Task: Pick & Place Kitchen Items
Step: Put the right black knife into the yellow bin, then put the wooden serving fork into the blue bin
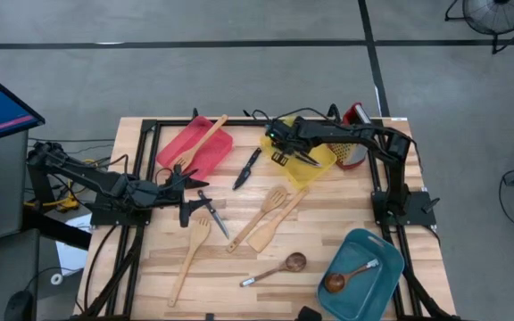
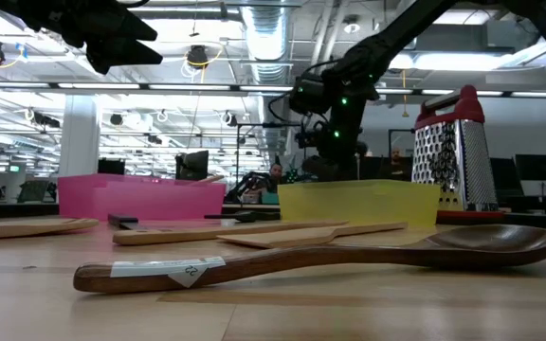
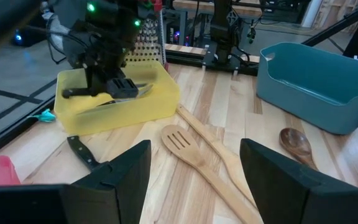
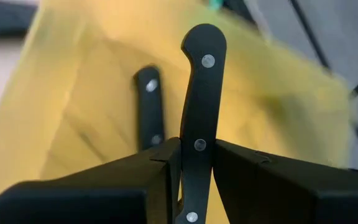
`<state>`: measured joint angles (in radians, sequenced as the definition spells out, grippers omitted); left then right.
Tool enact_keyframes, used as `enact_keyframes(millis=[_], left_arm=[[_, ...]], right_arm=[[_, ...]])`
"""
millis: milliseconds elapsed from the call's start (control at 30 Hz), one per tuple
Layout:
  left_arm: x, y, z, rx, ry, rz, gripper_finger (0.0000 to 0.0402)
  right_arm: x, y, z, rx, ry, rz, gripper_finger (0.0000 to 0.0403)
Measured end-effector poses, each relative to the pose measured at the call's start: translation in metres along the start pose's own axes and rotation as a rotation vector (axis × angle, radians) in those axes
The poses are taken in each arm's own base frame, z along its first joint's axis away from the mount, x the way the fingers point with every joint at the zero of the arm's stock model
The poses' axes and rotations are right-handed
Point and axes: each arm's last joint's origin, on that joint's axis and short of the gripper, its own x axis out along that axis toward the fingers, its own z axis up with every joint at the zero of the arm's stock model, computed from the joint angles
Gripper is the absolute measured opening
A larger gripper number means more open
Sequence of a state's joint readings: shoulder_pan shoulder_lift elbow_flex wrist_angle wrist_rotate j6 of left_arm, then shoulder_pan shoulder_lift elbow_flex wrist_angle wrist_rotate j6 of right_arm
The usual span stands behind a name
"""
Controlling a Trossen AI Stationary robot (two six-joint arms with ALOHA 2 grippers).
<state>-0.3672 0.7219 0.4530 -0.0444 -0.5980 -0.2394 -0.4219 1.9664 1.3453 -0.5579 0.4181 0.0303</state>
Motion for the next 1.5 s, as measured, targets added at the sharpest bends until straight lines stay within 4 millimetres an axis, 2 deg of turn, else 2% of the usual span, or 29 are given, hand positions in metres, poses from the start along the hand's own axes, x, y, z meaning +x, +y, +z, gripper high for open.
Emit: enact_keyframes(millis=[300, 467, 733, 1100, 1267, 1500], left_arm=[[0.000, 0.000, 0.000, 0.000, 0.001, 0.000, 0.0227], [0.000, 0.000, 0.000, 0.000, 0.000, 0.000, 0.0227], [0.000, 0.000, 0.000, 0.000, 0.000, 0.000, 0.0227], [0.000, 0.000, 0.000, 0.000, 0.000, 0.000, 0.0227], [0.000, 0.000, 0.000, 0.000, 0.000, 0.000, 0.0227], [0.000, 0.000, 0.000, -0.001, 0.000, 0.000, 0.0227]], right_arm=[[0.006, 0.001, -0.006, 0.015, 0.007, 0.011, 0.0076], [0.012, 0.002, -0.009, 0.051, -0.024, 0.080, 0.0076], [0.013, 0.002, -0.010, 0.049, -0.022, 0.078, 0.0084], [0.014, 0.004, -0.011, 0.040, -0.011, 0.133, 0.0150], [0.014, 0.008, -0.012, 0.024, -0.002, 0.218, 0.0174], [-0.010, 0.001, -0.010, 0.029, -0.035, 0.237, 0.0219]])
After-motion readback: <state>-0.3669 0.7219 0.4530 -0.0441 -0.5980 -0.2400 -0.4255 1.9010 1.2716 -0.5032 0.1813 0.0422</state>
